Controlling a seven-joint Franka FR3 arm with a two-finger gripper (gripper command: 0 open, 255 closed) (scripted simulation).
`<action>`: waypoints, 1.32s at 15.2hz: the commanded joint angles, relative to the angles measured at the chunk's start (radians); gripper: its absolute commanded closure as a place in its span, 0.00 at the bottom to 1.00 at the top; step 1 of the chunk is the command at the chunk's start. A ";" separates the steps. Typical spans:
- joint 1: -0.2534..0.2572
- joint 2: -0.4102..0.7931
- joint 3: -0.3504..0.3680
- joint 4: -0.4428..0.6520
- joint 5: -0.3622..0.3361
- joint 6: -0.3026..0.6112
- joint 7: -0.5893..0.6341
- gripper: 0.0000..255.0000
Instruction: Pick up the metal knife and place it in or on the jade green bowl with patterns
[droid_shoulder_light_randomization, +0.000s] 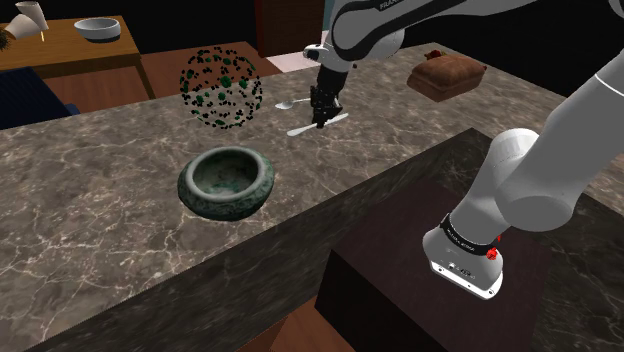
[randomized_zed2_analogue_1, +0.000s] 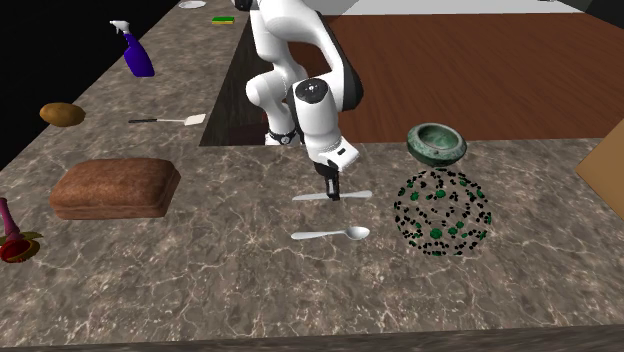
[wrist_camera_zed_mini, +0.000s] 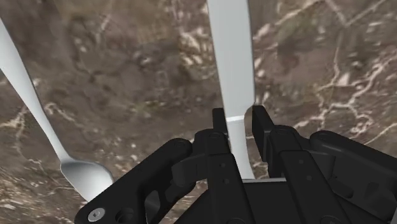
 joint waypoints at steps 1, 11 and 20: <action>0.001 0.005 0.001 -0.004 0.001 -0.006 0.000 1.00; -0.002 -0.026 0.004 0.021 -0.018 -0.059 0.020 1.00; -0.007 -0.076 0.012 0.097 -0.046 -0.178 0.057 1.00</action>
